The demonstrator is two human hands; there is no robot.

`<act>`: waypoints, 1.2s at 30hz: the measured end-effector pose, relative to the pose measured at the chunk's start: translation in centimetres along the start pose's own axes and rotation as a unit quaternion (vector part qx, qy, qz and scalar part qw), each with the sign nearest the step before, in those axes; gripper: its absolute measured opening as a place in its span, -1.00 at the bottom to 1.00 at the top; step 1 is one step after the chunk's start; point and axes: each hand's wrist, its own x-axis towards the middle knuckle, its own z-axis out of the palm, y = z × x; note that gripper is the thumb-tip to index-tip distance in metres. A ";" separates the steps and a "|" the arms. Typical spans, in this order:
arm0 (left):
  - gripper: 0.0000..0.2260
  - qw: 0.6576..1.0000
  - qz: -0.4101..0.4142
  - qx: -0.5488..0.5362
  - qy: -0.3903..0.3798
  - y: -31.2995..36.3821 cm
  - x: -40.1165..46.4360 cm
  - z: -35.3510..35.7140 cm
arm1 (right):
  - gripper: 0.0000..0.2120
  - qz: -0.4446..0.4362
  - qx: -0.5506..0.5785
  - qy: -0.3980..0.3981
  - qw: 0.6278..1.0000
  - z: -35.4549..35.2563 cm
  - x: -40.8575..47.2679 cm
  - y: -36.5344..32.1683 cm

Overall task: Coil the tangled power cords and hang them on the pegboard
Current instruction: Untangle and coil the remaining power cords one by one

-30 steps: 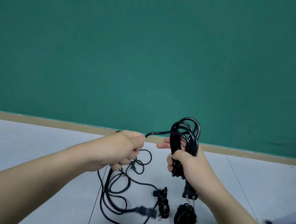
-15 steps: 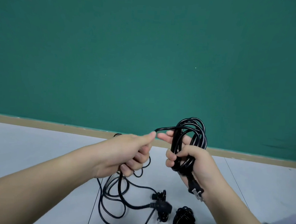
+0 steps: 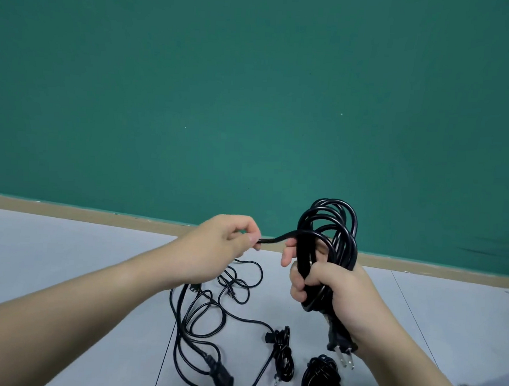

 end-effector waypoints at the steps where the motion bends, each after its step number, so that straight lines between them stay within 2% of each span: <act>1: -0.77 0.999 -0.005 -0.002 -0.039 -0.2 0.0 -0.1 | -0.69 0.000 -0.033 0.009 0.999 -0.2 0.0 -0.2; 3: -0.76 0.987 -0.025 -0.051 -0.150 -0.5 -0.2 -0.1 | -0.70 0.006 -0.067 0.018 0.998 -0.6 -0.1 -0.5; 6: -0.76 0.954 -0.037 -0.136 -0.264 -0.3 -0.6 0.2 | -0.65 0.036 0.036 -0.007 0.999 -0.5 -0.1 -0.3; 9: -0.76 0.932 -0.047 -0.229 -0.278 0.3 -0.6 0.7 | -0.62 0.045 0.192 -0.034 0.980 -0.3 0.3 -0.2; 13: -0.73 0.898 -0.079 -0.335 -0.272 1.0 -0.5 1.3 | -0.52 0.035 0.389 -0.081 0.917 -0.3 0.6 -0.7; 17: -0.72 0.881 -0.088 -0.367 -0.287 1.9 -0.8 2.0 | -0.58 0.005 0.437 -0.097 0.894 -0.5 0.4 -1.5; 19: -0.69 0.889 -0.081 -0.343 -0.291 2.4 -1.0 2.7 | -0.64 0.012 0.463 -0.070 0.884 -0.6 0.3 -2.1; 21: -0.67 0.907 -0.070 -0.304 -0.283 2.6 -1.3 3.2 | -0.71 0.019 0.479 -0.009 0.878 -1.3 0.5 -2.6; 24: -0.72 0.949 -0.061 -0.206 -0.231 2.6 -1.7 3.5 | -0.71 -0.009 0.436 0.087 0.896 -2.8 0.7 -3.1; 27: -0.84 0.985 -0.041 -0.046 -0.161 2.2 -2.2 3.6 | -0.72 -0.041 0.345 0.185 0.919 -3.9 0.7 -2.6; 29: -0.86 0.989 0.039 0.105 -0.096 1.7 -2.5 4.1 | -0.72 -0.054 0.276 0.231 0.931 -4.1 0.6 -2.1; 31: -0.80 0.979 0.117 0.160 -0.053 1.6 -2.7 4.6 | -0.71 -0.055 0.242 0.251 0.936 -4.3 0.5 -1.9; 34: -0.74 0.970 0.207 0.116 -0.045 2.6 -2.9 4.7 | -0.71 -0.033 0.234 0.216 0.947 -4.8 0.2 -2.1; 36: -0.75 0.966 0.245 0.082 -0.006 3.2 -3.0 4.4 | -0.68 -0.012 0.240 0.167 0.956 -4.8 -0.1 -2.2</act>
